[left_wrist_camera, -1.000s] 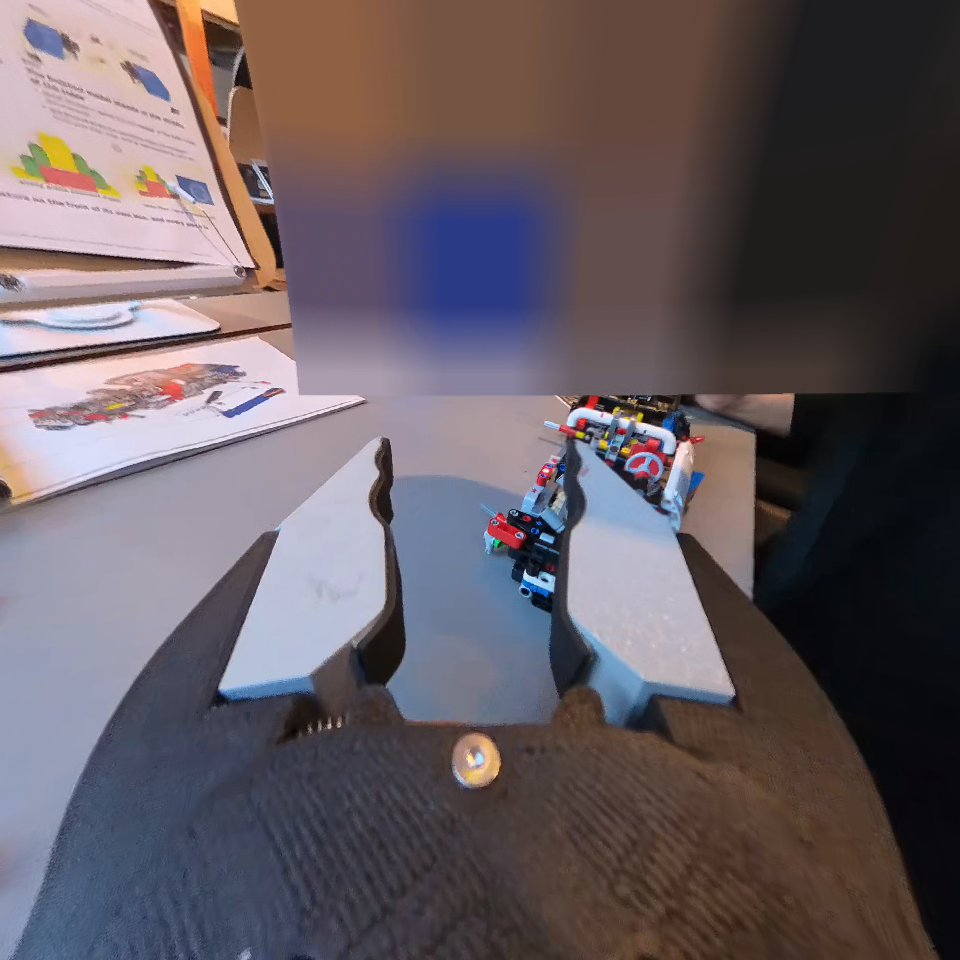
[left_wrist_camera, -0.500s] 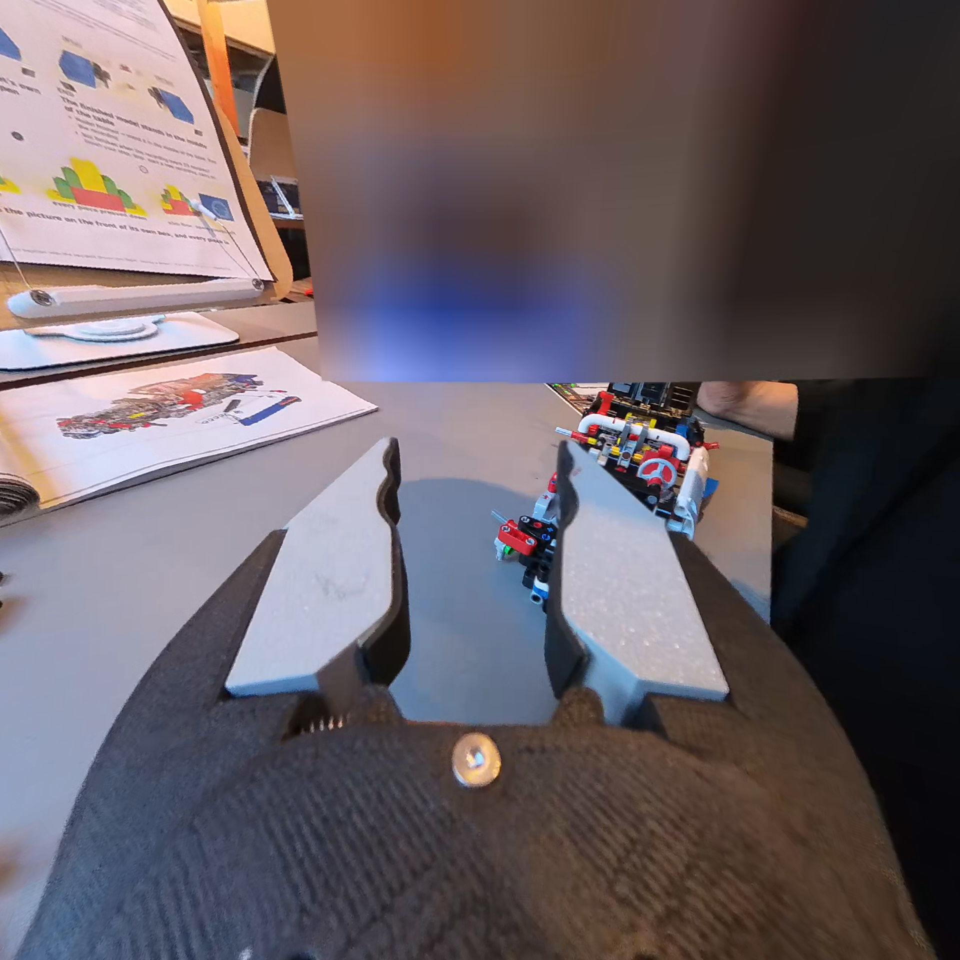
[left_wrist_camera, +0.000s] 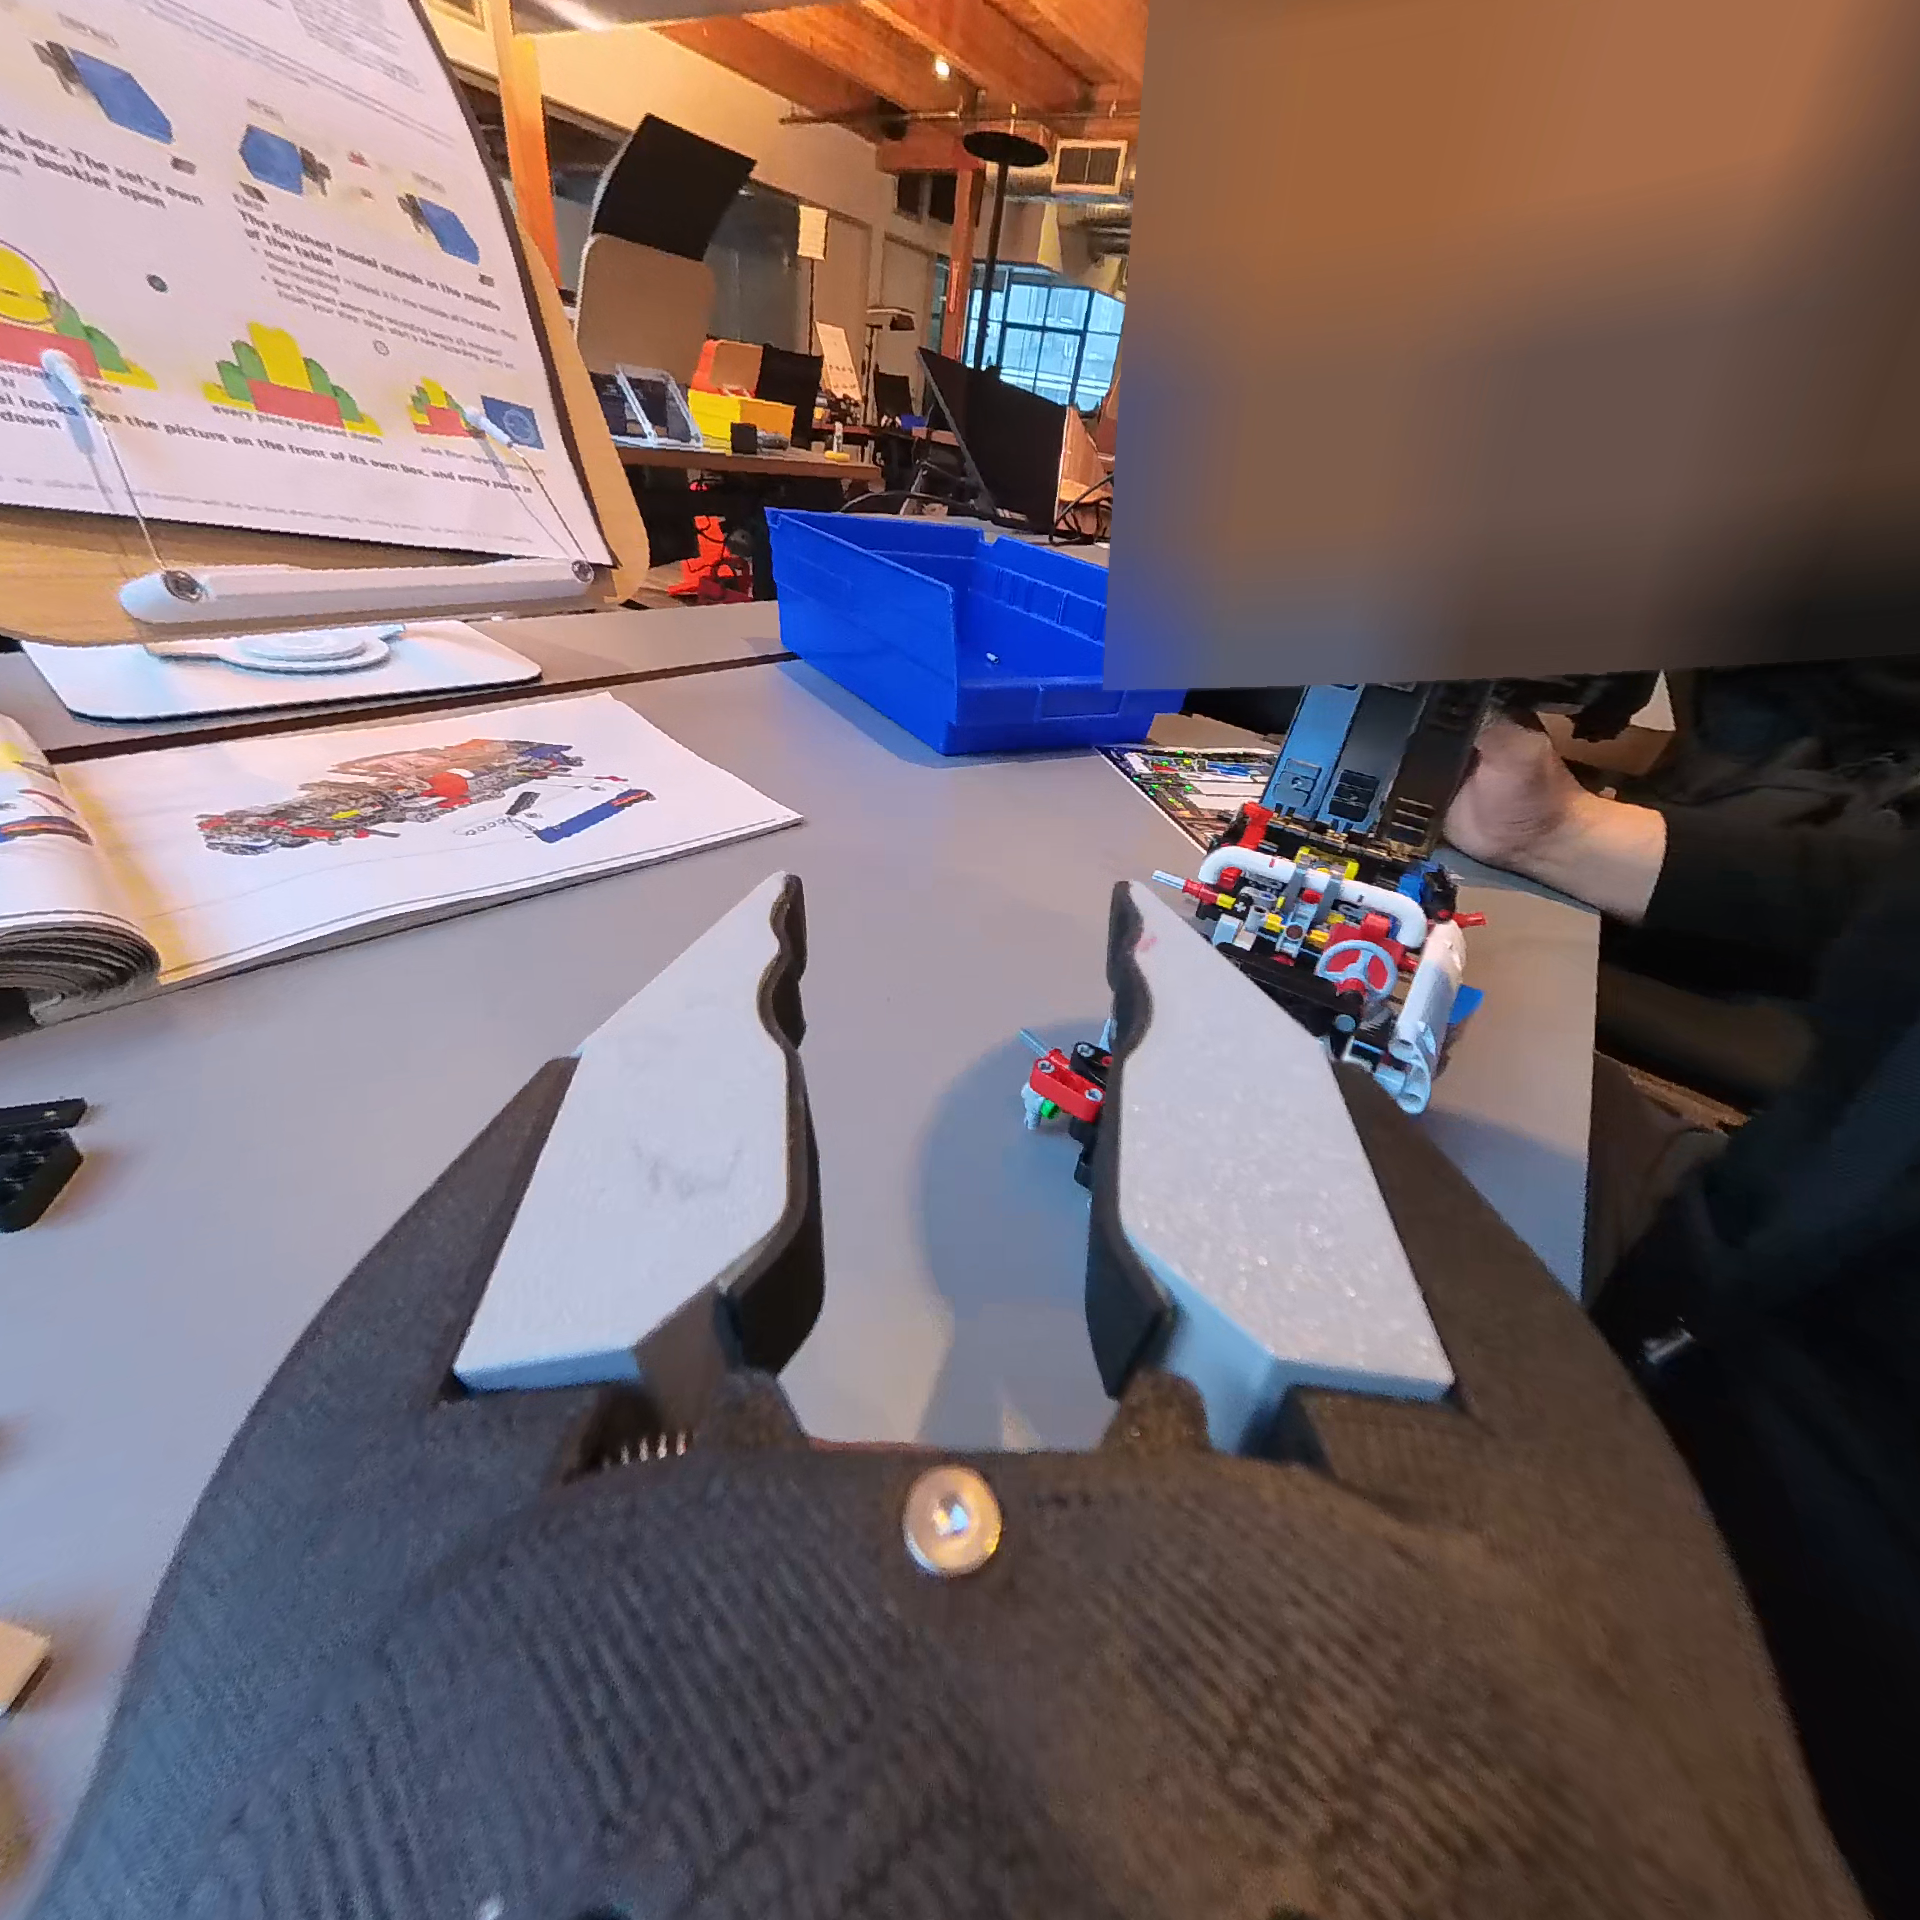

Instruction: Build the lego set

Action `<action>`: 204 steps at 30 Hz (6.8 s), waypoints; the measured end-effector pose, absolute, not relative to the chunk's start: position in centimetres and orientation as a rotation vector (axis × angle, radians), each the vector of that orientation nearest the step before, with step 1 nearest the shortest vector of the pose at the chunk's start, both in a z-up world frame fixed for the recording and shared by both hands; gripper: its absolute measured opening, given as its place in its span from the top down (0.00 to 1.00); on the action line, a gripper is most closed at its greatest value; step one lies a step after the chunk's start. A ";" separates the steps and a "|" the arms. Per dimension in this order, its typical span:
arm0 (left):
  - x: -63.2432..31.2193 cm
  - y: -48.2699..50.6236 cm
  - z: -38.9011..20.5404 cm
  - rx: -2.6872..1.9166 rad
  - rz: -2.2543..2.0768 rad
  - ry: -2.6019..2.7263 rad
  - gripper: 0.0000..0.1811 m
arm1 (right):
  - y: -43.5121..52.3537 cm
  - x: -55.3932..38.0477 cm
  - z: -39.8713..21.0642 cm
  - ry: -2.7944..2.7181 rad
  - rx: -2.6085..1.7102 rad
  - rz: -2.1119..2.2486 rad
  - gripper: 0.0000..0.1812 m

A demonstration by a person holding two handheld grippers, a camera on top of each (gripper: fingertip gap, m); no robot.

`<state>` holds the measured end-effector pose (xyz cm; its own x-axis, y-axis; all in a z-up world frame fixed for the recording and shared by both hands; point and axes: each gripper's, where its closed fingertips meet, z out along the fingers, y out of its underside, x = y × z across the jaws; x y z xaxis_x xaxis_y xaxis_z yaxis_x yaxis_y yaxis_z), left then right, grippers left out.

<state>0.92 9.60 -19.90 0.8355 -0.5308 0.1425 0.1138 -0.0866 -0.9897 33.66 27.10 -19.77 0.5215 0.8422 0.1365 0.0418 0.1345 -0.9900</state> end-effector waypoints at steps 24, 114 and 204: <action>0.6 11.0 -20.1 -1.590 -0.580 0.318 0.70 | 28.5 32.4 -20.0 -0.874 -1.336 0.709 0.99; 14.0 6.3 -25.9 -2.223 -0.555 0.878 0.97 | 25.0 29.3 -20.8 -1.031 -1.313 0.762 0.85; 20.8 13.5 -25.0 -2.242 -1.109 1.438 0.95 | 9.7 21.1 -26.1 -0.385 -2.057 1.827 0.96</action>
<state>20.81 13.53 -25.03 0.2207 -0.8592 0.4616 -0.6644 -0.4789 -0.5737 21.14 9.68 -26.09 0.1259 0.4325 -0.8928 -0.0352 -0.8974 -0.4398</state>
